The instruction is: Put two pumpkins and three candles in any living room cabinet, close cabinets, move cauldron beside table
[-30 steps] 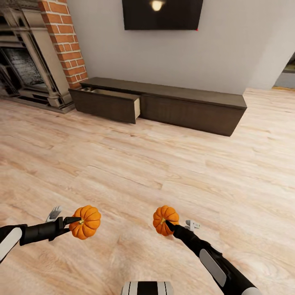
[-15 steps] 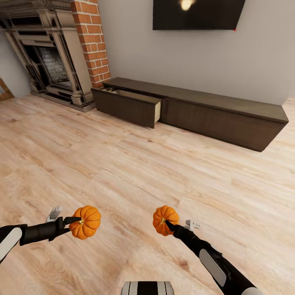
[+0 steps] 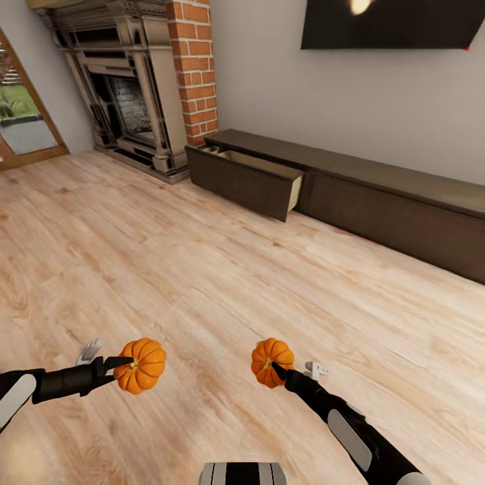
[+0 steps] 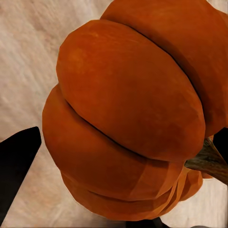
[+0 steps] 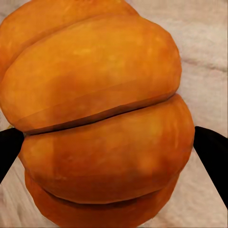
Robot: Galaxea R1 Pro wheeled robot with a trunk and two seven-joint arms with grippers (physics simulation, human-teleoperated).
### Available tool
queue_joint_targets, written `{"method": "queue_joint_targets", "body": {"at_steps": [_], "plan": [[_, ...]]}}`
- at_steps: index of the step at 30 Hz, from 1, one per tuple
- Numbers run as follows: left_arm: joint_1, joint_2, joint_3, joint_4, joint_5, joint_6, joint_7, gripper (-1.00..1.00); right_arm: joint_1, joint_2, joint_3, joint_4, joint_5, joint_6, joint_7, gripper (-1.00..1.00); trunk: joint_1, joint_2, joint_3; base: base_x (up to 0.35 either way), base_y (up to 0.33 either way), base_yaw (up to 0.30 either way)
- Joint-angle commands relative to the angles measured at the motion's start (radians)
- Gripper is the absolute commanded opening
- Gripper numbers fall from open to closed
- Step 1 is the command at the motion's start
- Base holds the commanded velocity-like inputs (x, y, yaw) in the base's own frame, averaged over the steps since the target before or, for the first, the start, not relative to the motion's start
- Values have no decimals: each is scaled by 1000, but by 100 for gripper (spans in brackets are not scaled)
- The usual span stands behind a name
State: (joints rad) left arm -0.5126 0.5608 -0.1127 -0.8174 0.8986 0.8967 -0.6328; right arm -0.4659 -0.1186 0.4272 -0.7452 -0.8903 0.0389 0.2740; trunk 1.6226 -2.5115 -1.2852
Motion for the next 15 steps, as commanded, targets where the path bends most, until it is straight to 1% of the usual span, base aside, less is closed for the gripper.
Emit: {"method": "queue_joint_targets", "body": {"at_steps": [1,11,15], "plan": [[-1,1,-2,0,9,5,2,-100,0,-1,2,-2,-12,3,1,-100,0,0,-1,331,0,287],[-2,1,-4,0,9,5,2,-100,0,-1,2,-2,-12,2,1,-100,0,0,-1,331,0,280],[-2,1,-3,0,9,5,2,-100,0,-1,2,-2,-12,1,1,-100,0,0,-1,331,0,70]]}}
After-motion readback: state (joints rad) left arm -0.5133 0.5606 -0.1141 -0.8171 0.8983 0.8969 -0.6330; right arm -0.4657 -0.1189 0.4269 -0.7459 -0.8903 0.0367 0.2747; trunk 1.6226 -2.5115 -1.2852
